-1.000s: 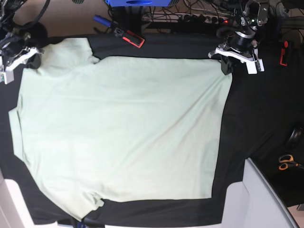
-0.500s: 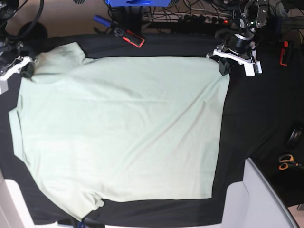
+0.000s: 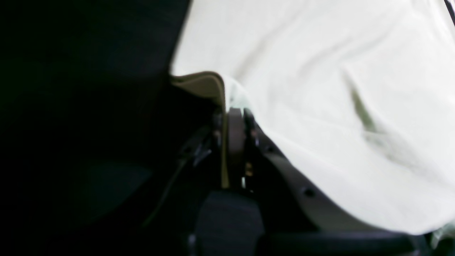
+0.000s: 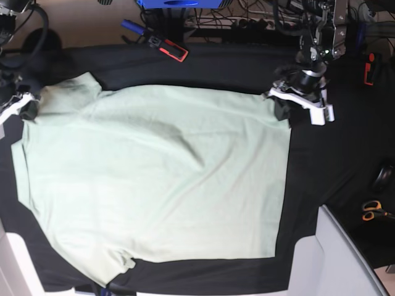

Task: Fold the T-shirt properly
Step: 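Lift the grasped edge with both grippers and pull it over the shirt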

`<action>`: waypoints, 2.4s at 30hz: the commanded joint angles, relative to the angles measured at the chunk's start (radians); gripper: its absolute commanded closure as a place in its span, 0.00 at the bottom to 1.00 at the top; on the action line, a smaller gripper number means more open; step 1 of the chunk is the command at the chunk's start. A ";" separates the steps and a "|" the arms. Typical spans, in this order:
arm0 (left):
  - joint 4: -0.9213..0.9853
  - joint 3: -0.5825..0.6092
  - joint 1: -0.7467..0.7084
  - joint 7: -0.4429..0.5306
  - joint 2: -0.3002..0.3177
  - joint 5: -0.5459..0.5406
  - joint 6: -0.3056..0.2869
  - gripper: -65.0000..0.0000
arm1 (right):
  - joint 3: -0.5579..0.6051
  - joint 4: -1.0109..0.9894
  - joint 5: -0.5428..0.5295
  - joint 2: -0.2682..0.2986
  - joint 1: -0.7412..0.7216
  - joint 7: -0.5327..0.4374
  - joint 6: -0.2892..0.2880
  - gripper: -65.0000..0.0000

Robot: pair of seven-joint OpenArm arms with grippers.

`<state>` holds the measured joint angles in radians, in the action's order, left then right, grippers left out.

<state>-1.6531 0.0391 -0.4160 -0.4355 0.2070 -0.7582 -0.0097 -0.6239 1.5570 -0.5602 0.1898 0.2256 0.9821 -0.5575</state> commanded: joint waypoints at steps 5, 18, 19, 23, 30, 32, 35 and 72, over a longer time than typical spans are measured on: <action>-0.011 -0.008 0.056 -0.016 -0.016 -0.001 -0.002 1.00 | -0.004 -0.046 -0.013 0.049 -0.044 -0.018 -0.003 1.00; 0.015 -0.069 0.099 -0.027 -0.036 -0.002 -0.002 1.00 | -0.003 -0.109 -0.013 0.099 -0.096 -0.018 -0.003 1.00; 0.008 -0.094 0.098 -0.029 -0.047 -0.002 -0.002 1.00 | -0.003 -0.109 -0.013 0.101 -0.096 -0.015 -0.003 1.00; -0.034 -0.138 0.062 -0.053 -0.051 -0.002 -0.002 1.00 | -0.012 -0.108 -0.013 0.099 -0.090 0.045 -0.003 1.00; -0.078 -0.140 0.006 -0.110 -0.047 -0.001 -0.002 1.00 | -0.014 -0.103 -0.019 0.093 -0.032 0.071 -0.003 1.00; -0.080 -0.140 -0.011 -0.110 -0.047 -0.001 -0.002 1.00 | -0.014 -0.103 -0.021 0.093 -0.007 0.071 -0.003 1.00; -0.080 -0.140 -0.034 -0.110 -0.047 -0.001 -0.002 1.00 | -0.015 -0.103 -0.021 0.093 0.028 0.071 -0.005 1.00; -0.051 -0.141 0.104 -0.116 -0.039 -0.002 0.000 1.00 | -0.001 -0.120 -0.013 0.098 -0.257 0.274 0.069 1.00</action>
<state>-1.6844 -0.0975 -0.3225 -0.5758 0.1600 -0.7536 -0.0036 -0.6220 1.4216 -0.5613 0.2691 -0.0151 1.2732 -0.4858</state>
